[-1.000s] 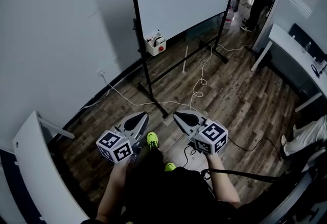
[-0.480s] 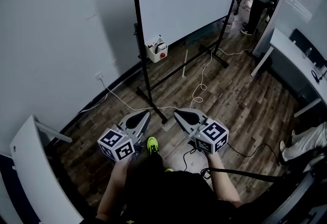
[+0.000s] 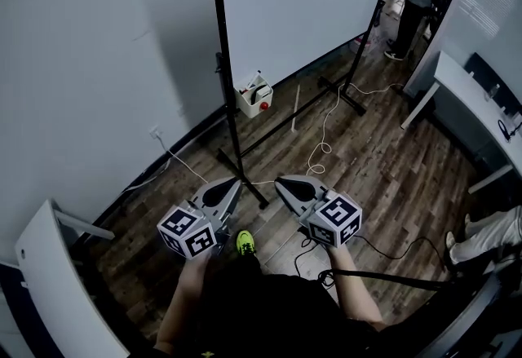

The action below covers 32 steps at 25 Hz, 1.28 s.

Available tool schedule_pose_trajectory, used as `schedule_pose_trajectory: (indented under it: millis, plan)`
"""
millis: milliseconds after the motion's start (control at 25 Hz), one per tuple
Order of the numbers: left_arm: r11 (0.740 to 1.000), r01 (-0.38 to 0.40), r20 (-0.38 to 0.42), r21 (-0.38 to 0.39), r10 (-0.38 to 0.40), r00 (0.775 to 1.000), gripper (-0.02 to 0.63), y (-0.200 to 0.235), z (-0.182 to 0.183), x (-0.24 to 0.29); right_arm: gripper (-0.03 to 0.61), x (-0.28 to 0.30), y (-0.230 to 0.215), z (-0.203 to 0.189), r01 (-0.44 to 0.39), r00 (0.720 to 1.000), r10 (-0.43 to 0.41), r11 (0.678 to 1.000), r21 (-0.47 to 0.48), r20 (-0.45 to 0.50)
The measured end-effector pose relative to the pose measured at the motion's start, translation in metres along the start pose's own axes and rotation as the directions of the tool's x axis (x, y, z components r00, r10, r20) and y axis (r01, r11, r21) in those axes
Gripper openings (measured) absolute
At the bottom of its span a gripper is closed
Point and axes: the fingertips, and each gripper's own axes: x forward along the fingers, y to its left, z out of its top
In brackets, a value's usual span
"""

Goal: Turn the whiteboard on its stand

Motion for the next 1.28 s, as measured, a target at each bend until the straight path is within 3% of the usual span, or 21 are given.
schedule_pose_trajectory:
  millis: [720, 1040, 1280]
  plan:
    - [0.998, 0.066, -0.038, 0.004, -0.066, 0.997, -0.003, 0.115, 0.047, 0.062, -0.003, 0.109, -0.076, 0.027, 0.063, 0.998, -0.063, 0.998, 0.02, 0.008]
    - [0.992, 0.108, -0.044, 0.061, -0.105, 0.993, -0.003, 0.153, 0.07, 0.087, -0.003, 0.147, -0.103, 0.037, 0.108, 0.993, -0.109, 0.994, 0.013, 0.035]
    - [0.988, 0.093, -0.012, 0.125, -0.093, 0.996, -0.001, 0.178, 0.101, 0.106, -0.003, 0.156, -0.111, 0.03, 0.115, 0.993, -0.115, 0.993, 0.035, 0.011]
